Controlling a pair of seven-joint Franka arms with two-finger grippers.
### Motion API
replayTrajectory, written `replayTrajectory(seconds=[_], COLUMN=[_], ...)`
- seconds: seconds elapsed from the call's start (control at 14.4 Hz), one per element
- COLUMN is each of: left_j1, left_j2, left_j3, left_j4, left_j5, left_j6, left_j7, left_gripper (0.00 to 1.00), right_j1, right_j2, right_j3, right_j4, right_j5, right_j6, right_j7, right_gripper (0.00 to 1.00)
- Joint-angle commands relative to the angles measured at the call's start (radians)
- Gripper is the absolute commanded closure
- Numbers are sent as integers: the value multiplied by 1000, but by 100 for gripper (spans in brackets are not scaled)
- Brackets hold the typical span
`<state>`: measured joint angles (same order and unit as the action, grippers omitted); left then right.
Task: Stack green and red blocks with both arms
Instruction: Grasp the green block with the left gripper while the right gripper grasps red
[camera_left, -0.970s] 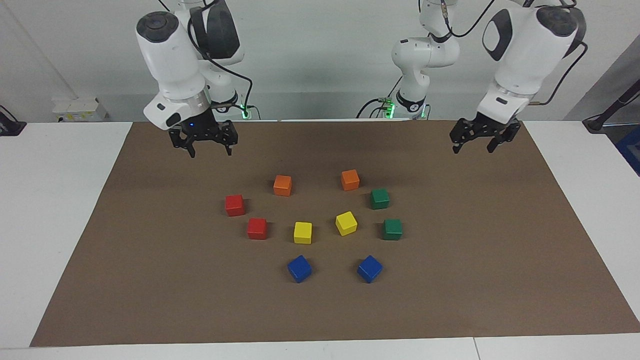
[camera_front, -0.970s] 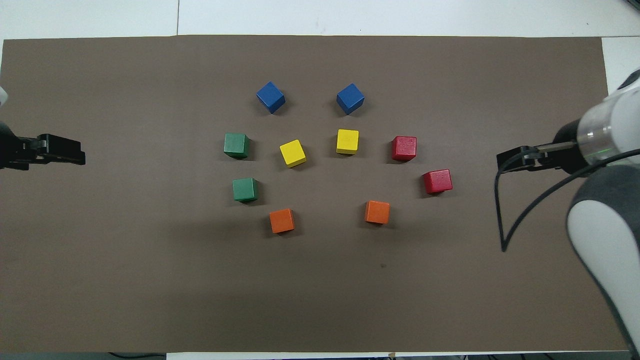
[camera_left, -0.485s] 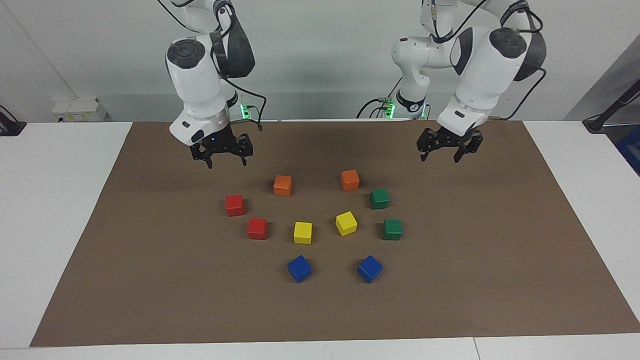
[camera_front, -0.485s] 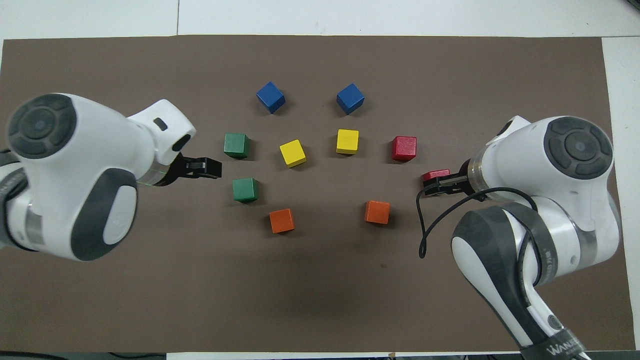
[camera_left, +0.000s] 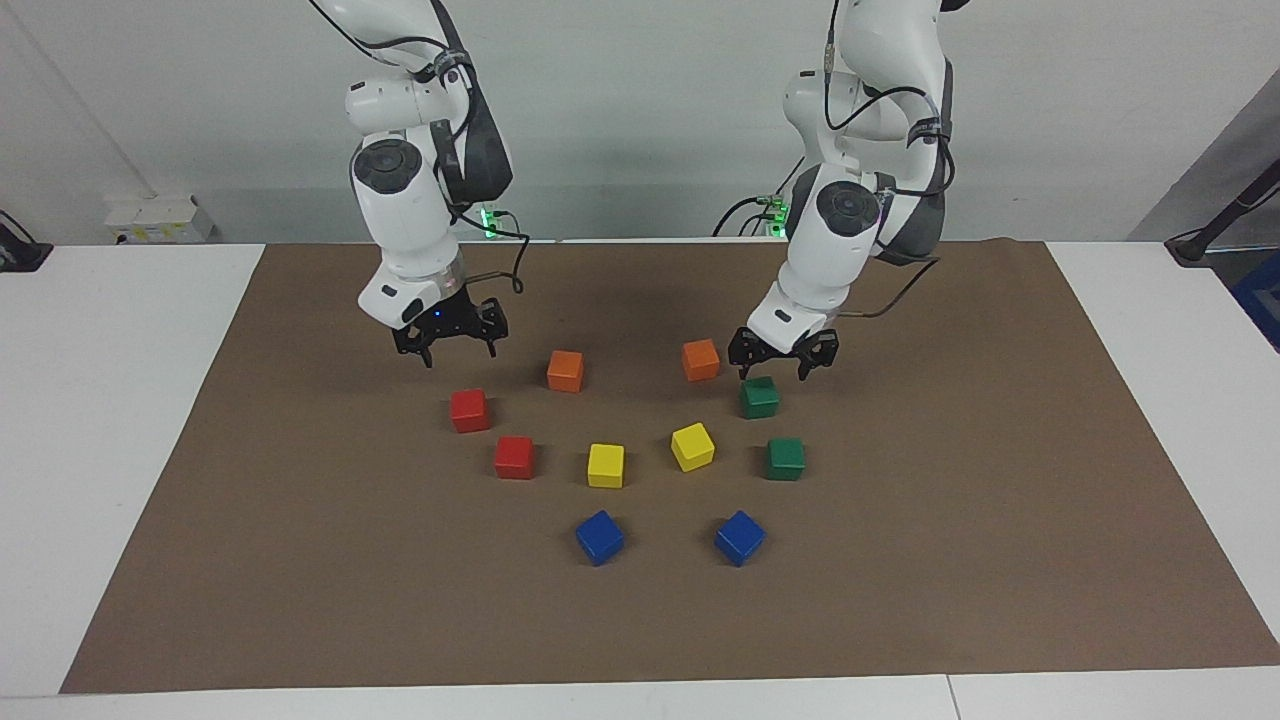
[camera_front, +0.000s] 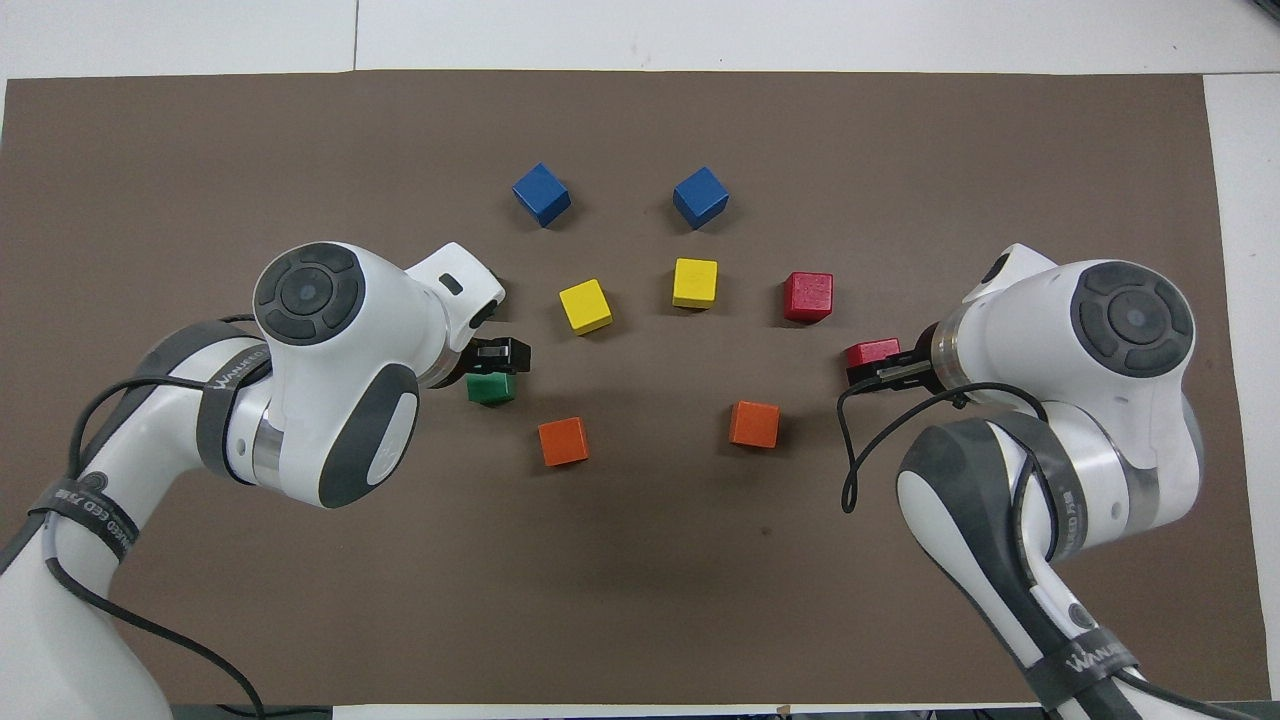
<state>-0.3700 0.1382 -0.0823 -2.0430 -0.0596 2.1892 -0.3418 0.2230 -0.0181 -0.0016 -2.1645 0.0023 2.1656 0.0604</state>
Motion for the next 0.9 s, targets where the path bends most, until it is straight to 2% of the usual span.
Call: replayTrajectory(seconds=[0.0,0.21,0.76,0.83], left_j1=[-15,-42,-46,-46], left_j2=[7,35,101,104], left_j3=[19,19,21,21], left_j4=[-36,-62,-62,-62], left_j5=[-9,-9,0,0], left_j6=[52,118,158,158], left_j7=[-54,-169,-177,-175], left_gripper=[0,0,0,4], right_j1=[-14,-22,-51,-53], right_j2=[23,61,130,138], right_j3=[5,5,5,5], right_j4=[-32,-35,-41,-41], right_j5=[10,10,10,10], right_j6=[83,134,241,253], right_j7=[-33,-59,-94,-93], right_gripper=[0,0,0,0])
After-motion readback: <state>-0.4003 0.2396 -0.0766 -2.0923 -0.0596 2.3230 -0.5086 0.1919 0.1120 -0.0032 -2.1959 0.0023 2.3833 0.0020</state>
